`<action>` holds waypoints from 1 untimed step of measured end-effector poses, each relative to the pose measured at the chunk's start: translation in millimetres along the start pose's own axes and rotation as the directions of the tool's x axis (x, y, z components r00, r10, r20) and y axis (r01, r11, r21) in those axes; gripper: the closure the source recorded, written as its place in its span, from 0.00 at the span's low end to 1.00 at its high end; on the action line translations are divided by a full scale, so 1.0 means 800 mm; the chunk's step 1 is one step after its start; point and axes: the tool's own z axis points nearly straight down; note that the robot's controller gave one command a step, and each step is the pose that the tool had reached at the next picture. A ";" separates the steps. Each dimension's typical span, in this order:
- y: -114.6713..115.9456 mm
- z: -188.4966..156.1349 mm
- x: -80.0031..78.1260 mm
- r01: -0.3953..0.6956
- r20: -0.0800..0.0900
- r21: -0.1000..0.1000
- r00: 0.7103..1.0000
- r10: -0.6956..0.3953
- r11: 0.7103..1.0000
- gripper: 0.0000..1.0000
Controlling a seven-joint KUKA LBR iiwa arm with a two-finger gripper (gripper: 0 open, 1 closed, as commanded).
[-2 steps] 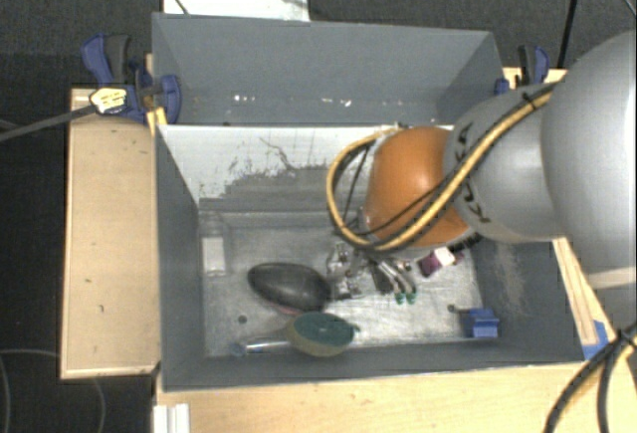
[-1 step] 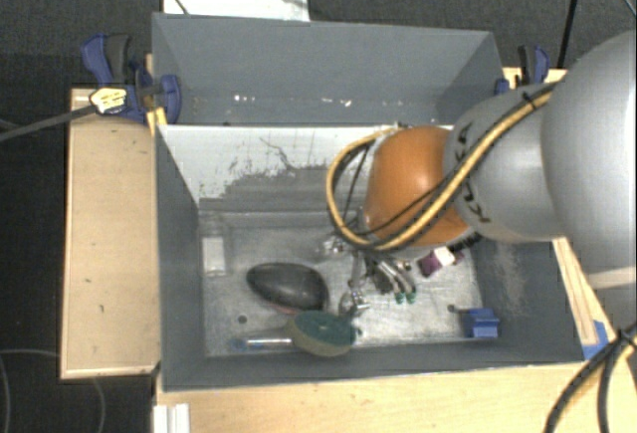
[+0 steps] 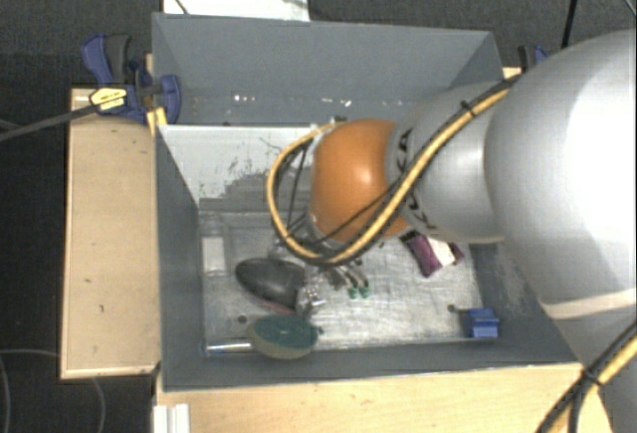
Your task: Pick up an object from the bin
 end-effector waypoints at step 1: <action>-0.005 0.000 0.001 -0.005 -0.002 0.002 1.000 0.005 1.000 1.00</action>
Offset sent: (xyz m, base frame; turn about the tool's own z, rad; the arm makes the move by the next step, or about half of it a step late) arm 0.0000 0.0000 0.0000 0.0000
